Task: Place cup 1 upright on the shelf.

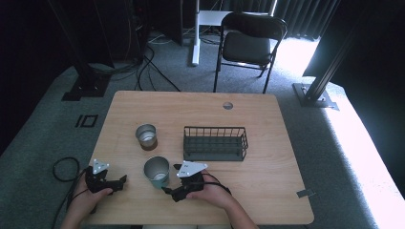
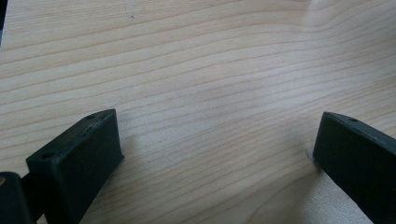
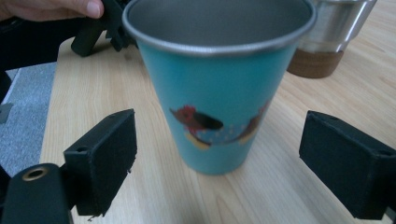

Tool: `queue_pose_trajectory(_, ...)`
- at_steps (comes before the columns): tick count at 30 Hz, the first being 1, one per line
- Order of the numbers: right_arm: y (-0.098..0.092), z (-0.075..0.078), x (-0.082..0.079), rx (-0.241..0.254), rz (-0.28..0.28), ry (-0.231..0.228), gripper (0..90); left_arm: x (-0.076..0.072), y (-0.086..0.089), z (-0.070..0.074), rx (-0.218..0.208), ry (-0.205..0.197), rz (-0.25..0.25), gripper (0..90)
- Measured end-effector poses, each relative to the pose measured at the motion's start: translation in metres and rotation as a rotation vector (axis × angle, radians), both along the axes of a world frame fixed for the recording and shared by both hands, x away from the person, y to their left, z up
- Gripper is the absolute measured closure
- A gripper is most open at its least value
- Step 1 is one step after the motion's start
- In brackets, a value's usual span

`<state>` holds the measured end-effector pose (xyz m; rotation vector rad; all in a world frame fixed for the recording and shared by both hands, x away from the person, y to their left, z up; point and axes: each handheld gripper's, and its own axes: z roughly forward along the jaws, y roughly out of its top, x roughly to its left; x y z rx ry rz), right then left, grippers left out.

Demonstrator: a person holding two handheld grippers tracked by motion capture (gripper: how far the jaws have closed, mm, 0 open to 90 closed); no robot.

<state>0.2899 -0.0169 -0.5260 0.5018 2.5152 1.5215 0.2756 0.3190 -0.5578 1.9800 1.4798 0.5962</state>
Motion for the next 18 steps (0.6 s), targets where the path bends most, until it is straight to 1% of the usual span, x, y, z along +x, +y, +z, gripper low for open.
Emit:
queue_pose_trajectory(2, 0.005, 0.0, 0.001, 0.001, 0.003, -0.012, 10.9, 0.0, 0.0, 0.0, 0.0, 0.0, 0.0, 1.6)
queue_pose_trajectory(11, 0.015, 0.0, 0.004, 0.021, -0.002, -0.022, 10.9, 0.0, 0.0, 0.0, 0.0, 0.0, 0.0, 1.6)
queue_pose_trajectory(15, 0.02, 0.002, 0.006, 0.053, -0.001, -0.027, 10.9, 0.0, 0.0, 0.0, 0.0, 0.0, 0.0, 1.6)
queue_pose_trajectory(18, 0.021, 0.002, 0.007, 0.059, -0.001, -0.026, 10.9, 0.0, 0.0, 0.0, -0.001, 0.0, 0.0, 1.7)
